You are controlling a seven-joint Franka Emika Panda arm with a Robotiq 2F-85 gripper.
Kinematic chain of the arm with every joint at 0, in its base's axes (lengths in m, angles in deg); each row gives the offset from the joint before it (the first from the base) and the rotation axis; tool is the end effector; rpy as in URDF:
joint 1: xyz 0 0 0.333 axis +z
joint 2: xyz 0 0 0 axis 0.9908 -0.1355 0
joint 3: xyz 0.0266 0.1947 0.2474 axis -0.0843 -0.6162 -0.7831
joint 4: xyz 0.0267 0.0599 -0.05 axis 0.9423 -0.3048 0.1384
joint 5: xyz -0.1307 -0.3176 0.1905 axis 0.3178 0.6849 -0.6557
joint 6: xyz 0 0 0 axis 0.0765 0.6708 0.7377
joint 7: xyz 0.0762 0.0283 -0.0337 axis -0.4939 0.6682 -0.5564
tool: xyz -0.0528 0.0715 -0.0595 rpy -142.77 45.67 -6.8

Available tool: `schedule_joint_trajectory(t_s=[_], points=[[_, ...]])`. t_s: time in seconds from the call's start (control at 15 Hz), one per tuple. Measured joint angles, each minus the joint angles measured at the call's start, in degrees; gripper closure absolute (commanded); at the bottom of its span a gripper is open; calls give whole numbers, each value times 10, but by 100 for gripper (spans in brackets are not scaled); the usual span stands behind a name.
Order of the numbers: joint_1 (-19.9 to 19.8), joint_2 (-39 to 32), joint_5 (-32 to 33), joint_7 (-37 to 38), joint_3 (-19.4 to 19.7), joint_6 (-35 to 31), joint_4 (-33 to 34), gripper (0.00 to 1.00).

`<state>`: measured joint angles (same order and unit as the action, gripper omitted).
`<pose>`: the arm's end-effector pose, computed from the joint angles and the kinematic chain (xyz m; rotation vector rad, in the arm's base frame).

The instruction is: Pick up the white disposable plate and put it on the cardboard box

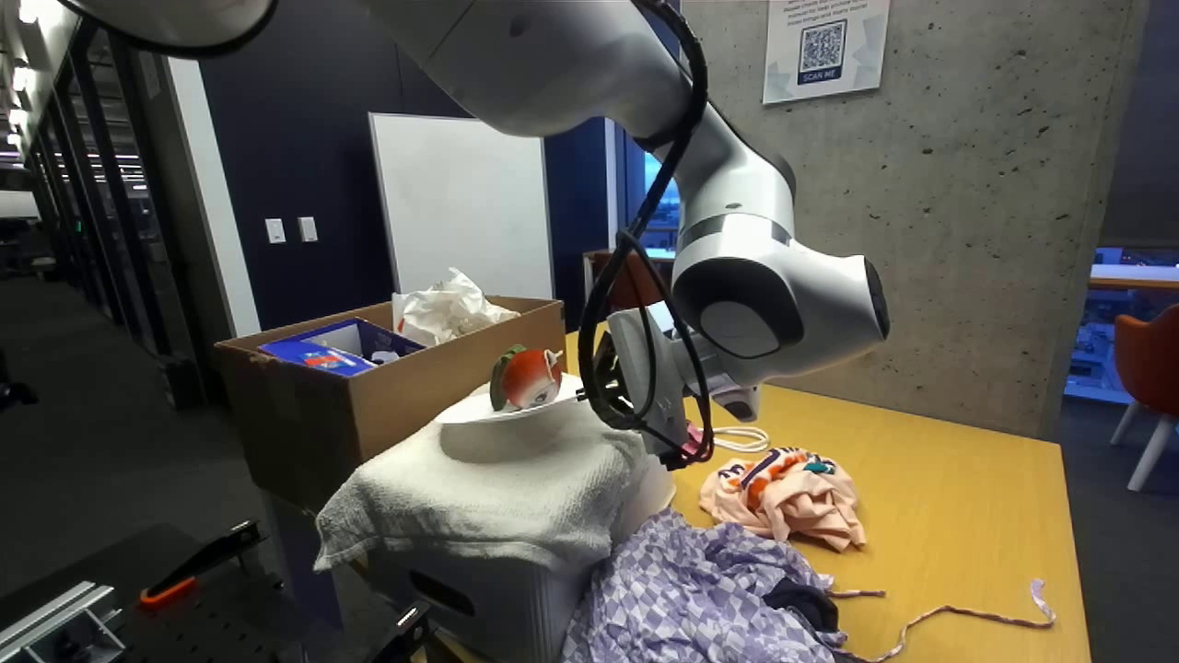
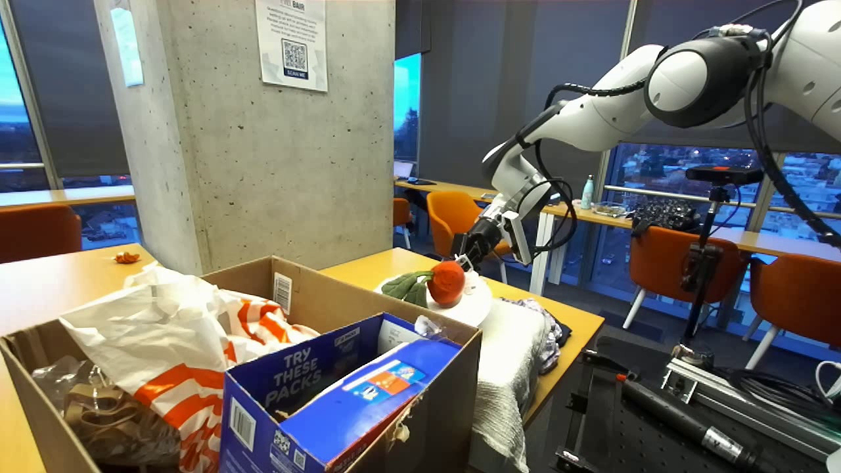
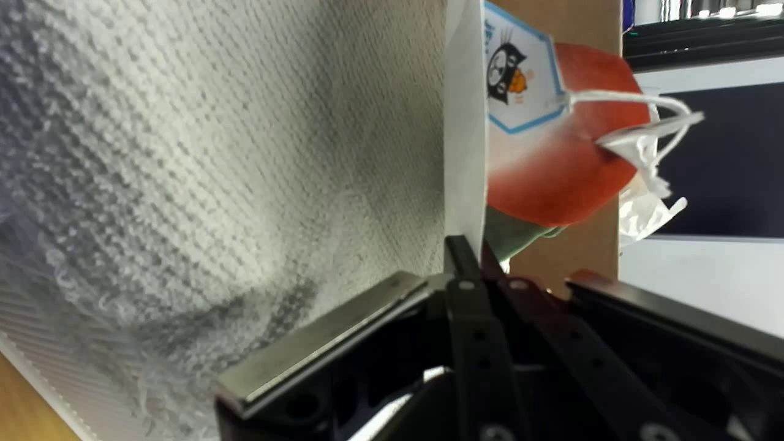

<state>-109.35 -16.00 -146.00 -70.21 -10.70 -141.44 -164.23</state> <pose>0.6337 -0.2510 0.1459 -2.0249 0.2865 0.0139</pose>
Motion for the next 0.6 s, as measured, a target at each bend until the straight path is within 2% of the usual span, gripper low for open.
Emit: schedule_joint_trajectory(t_s=[0.6], points=[[-5,2,0,-21,0,19,16,100]])
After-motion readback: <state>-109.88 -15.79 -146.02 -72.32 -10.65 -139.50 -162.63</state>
